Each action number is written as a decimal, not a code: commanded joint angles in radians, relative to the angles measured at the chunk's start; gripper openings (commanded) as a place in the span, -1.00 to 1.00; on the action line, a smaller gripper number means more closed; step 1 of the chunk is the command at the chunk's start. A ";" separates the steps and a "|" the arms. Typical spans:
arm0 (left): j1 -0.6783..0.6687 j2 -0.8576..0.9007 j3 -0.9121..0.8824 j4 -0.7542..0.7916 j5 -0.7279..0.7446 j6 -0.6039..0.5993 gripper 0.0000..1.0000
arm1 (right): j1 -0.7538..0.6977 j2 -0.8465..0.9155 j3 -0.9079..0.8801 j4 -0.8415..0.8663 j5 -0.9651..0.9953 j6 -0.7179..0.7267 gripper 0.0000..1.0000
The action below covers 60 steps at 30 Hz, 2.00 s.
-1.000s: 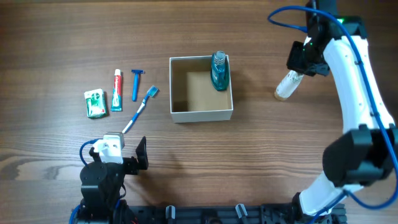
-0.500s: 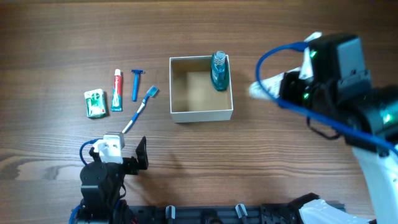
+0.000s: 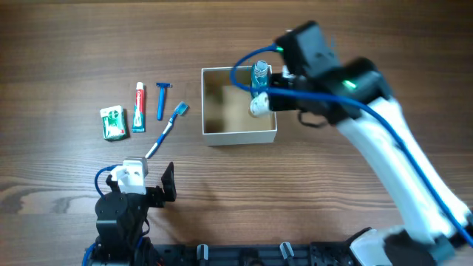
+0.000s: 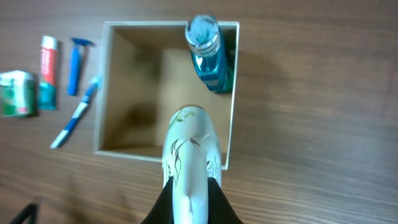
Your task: Pack container
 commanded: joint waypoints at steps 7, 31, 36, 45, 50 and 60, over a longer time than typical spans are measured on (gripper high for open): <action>0.008 -0.008 -0.014 -0.003 0.027 0.019 1.00 | 0.001 0.222 0.014 0.020 0.021 -0.005 -0.91; 0.008 -0.008 -0.014 -0.003 0.027 0.019 0.99 | -0.059 -0.264 0.019 -0.019 0.058 -0.018 1.00; 0.008 -0.008 -0.014 -0.003 0.027 0.019 1.00 | -0.208 -0.412 0.019 -0.041 0.059 0.008 1.00; 0.008 -0.008 -0.014 0.046 0.150 0.018 0.99 | -0.496 -0.424 0.018 -0.122 0.036 0.022 1.00; 0.008 -0.008 -0.010 0.173 0.400 -0.018 1.00 | -0.597 -0.325 0.018 -0.112 0.025 0.022 1.00; 0.008 0.134 0.278 0.140 0.138 -0.229 1.00 | -0.617 -0.169 0.018 -0.145 -0.026 0.026 0.99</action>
